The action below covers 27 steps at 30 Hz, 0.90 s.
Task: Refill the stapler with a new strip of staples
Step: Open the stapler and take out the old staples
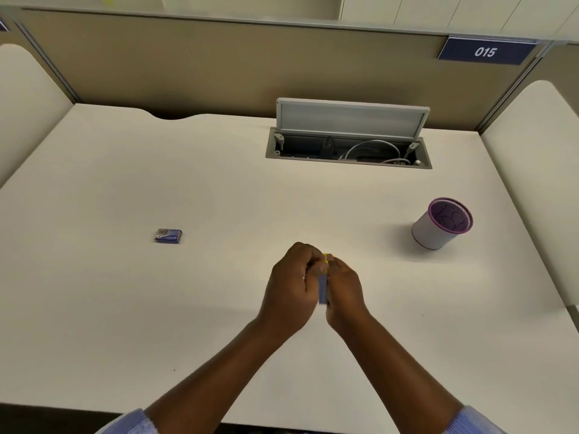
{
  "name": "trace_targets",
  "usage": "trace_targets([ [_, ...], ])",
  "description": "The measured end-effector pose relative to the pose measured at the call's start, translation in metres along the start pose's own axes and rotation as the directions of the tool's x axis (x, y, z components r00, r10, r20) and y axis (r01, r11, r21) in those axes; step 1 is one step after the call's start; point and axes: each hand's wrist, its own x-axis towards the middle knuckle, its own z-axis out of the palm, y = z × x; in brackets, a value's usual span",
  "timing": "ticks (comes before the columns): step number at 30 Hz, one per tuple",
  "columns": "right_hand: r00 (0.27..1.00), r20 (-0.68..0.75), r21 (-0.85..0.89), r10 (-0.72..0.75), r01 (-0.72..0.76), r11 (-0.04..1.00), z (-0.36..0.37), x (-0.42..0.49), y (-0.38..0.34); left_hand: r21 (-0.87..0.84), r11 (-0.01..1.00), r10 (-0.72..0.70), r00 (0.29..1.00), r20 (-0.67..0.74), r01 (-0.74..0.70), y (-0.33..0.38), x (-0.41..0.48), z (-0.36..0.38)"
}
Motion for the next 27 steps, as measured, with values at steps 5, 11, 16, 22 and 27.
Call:
trace_targets([
  [5, 0.997, 0.075, 0.109, 0.002, -0.01, 0.994, -0.003, 0.011, -0.013, -0.033, 0.996, 0.086, 0.994, -0.069, -0.089, 0.008, -0.01, 0.0],
  [11, 0.981, 0.153, 0.297, 0.119, -0.16, 0.941, -0.005, 0.02, -0.021, -0.002, 0.982, 0.19, 0.98, -0.059, -0.19, 0.011, -0.024, -0.006],
  [16, 0.975, 0.218, 0.341, 0.053, -0.127, 0.931, -0.01, 0.023, -0.022, 0.012, 0.956, 0.293, 0.956, 0.022, -0.293, 0.004, -0.041, -0.007],
  [22, 0.966, 0.26, 0.287, 0.014, -0.091, 0.954, -0.011, 0.027, -0.023, 0.157, 0.913, 0.346, 0.919, 0.188, -0.376, -0.015, -0.063, 0.005],
  [27, 0.961, 0.277, 0.248, 0.015, -0.087, 0.965, -0.009, 0.027, -0.022, 0.246, 0.891, 0.313, 0.908, 0.279, -0.382, -0.027, -0.068, 0.005],
])
